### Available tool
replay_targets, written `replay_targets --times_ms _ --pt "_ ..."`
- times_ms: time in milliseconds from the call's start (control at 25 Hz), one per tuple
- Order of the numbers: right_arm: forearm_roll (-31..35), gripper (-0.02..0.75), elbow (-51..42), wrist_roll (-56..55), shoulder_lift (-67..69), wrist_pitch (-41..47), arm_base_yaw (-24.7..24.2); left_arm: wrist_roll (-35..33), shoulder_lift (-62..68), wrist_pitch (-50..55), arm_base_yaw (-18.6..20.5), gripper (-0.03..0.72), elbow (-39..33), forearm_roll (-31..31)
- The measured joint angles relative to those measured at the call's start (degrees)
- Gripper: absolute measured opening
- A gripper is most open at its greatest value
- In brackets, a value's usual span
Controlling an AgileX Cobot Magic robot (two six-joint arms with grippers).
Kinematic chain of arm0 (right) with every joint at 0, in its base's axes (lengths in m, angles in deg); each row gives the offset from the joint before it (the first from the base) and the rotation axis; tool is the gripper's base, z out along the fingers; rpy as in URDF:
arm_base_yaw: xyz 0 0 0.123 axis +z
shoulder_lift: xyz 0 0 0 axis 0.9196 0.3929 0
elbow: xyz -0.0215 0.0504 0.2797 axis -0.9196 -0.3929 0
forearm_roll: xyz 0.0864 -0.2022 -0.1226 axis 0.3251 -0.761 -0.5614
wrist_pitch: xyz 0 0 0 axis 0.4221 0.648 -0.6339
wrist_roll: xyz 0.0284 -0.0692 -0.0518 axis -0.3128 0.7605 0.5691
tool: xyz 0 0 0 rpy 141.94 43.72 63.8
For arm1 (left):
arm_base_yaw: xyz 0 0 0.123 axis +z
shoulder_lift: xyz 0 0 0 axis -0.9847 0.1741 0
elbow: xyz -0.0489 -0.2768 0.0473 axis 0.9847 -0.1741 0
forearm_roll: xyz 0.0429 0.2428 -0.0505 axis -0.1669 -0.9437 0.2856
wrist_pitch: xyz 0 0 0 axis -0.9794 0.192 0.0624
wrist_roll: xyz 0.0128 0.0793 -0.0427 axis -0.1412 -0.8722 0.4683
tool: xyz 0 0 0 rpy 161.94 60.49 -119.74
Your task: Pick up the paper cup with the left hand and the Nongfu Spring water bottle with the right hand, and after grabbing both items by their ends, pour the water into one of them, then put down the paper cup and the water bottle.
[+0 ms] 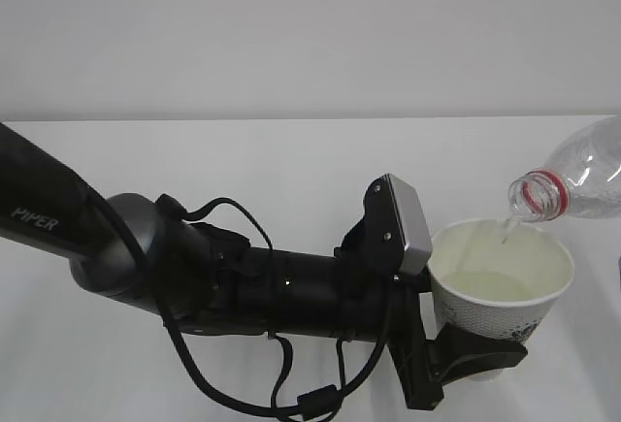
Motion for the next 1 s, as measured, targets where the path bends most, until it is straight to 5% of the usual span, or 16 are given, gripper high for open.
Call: replay_targets --times_ms 1000 --pt "0.00 0.430 0.00 0.66 0.00 -0.16 0.00 0.00 0.00 0.46 0.00 0.522 0.00 0.00"
